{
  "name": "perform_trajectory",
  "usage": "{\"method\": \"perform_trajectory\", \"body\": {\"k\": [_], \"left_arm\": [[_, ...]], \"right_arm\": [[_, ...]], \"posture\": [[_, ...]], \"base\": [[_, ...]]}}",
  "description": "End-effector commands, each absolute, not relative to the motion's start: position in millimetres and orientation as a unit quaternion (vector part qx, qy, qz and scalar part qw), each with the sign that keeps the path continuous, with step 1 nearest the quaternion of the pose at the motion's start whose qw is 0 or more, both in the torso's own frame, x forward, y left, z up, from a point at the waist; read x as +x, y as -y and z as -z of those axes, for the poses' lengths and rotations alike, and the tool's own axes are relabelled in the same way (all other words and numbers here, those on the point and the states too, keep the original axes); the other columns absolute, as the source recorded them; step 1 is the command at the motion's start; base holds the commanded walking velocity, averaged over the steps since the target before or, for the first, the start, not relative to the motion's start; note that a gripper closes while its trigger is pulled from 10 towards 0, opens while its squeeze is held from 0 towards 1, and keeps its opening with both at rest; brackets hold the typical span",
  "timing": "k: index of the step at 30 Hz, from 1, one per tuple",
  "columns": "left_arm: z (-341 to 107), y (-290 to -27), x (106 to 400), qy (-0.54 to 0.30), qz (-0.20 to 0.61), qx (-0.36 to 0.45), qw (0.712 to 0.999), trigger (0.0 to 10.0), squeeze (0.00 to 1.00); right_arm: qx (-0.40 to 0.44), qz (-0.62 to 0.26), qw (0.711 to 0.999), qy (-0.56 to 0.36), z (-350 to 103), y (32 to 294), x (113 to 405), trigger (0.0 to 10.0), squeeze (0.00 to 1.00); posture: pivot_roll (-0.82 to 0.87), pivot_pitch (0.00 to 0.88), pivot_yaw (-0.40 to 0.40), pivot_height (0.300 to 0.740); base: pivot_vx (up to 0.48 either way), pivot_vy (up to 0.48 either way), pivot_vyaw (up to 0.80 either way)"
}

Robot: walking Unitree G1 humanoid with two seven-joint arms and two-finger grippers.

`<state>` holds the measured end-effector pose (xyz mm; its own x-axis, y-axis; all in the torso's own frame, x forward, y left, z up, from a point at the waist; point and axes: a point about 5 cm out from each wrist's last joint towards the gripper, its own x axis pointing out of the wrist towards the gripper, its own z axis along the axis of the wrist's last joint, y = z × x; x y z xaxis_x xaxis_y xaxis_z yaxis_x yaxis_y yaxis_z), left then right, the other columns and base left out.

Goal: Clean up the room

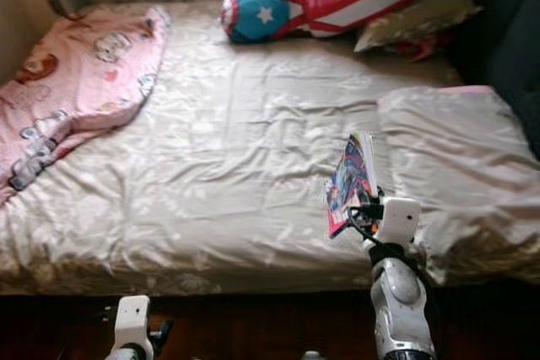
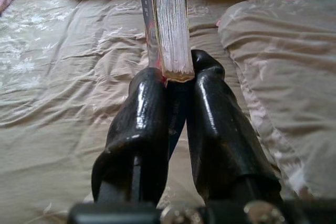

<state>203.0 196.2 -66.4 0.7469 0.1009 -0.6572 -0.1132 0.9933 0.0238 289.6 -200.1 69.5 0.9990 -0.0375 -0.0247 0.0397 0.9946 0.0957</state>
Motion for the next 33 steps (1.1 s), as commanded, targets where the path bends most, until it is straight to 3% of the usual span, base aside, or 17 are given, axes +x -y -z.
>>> {"method": "perform_trajectory", "body": {"k": [1, 14, 33], "left_arm": [[69.4, -203.9, 195.6, -0.362, -0.063, -0.004, 0.93, 10.0, 0.0], [69.9, -202.4, 195.1, -0.363, -0.06, -0.004, 0.93, 10.0, 0.0], [70.4, -203.0, 193.9, -0.36, -0.075, -0.019, 0.93, 10.0, 0.0]], "right_arm": [[0.051, 0.012, 0.999, 0.005, -75.3, 193.6, 292.1, 10.0, 0.0], [0.039, 0.066, 0.997, -0.018, -69.8, 208.0, 292.5, 10.0, 0.0], [0.042, 0.056, 0.997, -0.018, -68.6, 201.1, 294.4, 10.0, 0.0]], "posture": [[-0.14, 0.162, 0.049, 0.74], [-0.14, 0.162, 0.047, 0.74], [-0.14, 0.167, 0.043, 0.74]], "base": [[0.0, 0.0, 0.0], [0.197, 0.0, -0.08], [0.27, 0.0, -0.06]]}}
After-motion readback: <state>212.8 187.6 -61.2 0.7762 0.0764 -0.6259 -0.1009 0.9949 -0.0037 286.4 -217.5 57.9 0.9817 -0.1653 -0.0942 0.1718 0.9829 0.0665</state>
